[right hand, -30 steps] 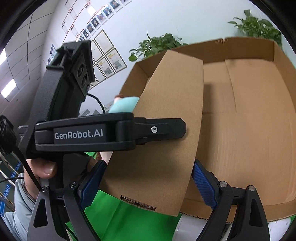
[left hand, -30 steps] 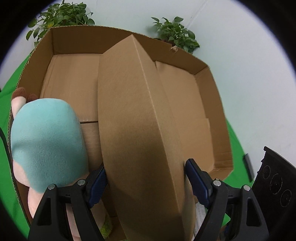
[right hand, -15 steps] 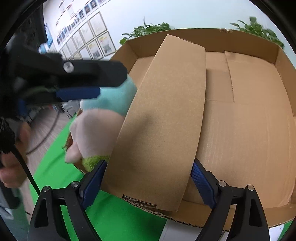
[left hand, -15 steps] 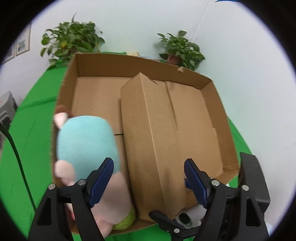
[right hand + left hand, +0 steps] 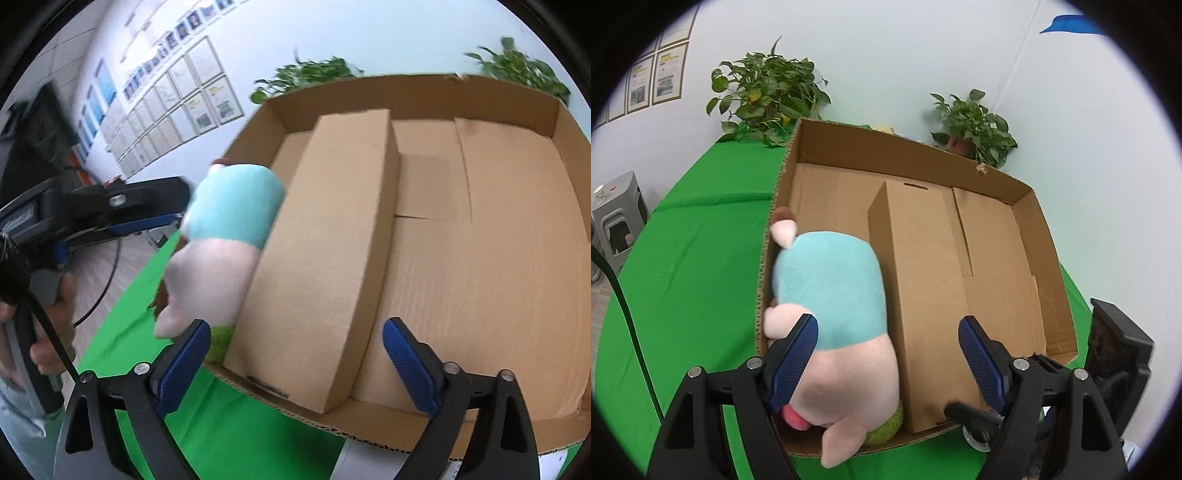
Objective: Organize objects
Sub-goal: 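Carry the brown box with both grippers and lower it into the open box, then open both grippers to release the brown box and withdraw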
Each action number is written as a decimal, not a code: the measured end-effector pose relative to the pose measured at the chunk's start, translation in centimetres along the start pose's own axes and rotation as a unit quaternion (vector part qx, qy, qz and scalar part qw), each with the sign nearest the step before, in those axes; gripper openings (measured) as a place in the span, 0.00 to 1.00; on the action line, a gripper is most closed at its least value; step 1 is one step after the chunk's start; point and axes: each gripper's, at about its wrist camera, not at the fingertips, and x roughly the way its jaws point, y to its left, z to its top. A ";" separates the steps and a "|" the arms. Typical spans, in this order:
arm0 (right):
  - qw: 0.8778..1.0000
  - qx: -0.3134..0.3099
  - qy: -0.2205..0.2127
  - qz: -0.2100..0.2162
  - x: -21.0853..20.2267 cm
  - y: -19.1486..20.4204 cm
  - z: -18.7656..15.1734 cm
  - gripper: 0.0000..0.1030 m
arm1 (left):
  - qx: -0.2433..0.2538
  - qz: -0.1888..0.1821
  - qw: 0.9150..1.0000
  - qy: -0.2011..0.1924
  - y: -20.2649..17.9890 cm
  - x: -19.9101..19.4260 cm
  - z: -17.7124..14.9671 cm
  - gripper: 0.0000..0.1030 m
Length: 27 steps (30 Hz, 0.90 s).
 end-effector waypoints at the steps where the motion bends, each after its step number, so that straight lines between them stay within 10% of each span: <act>1: 1.000 0.006 0.010 -0.003 0.5 -0.2 0.0 0.65 | 0.000 0.002 1.000 -0.002 0.1 -0.1 -0.1 0.75; 10: 0.999 -0.001 0.022 -0.027 1.6 0.9 -2.1 0.57 | 0.033 0.024 0.999 -0.015 -1.3 -0.8 -1.5 0.75; 12: 0.998 -0.001 0.016 -0.056 1.0 1.1 -2.1 0.62 | 0.053 0.054 0.997 -0.033 -2.1 -1.4 -2.1 0.75; 15: 0.995 -0.009 -0.035 -0.094 -2.6 2.1 -2.5 1.00 | 0.071 0.096 0.990 -0.079 -3.4 -3.0 -3.2 0.77; 19: 0.978 -0.057 -0.124 -0.159 -8.7 3.7 -4.9 1.00 | 0.079 0.150 0.976 -0.134 -5.6 -5.1 -5.2 0.79; 27: 0.965 -0.048 -0.164 -0.199 -16.2 3.9 -11.5 1.00 | 0.072 0.177 0.968 -0.165 -8.9 -7.6 -8.9 0.80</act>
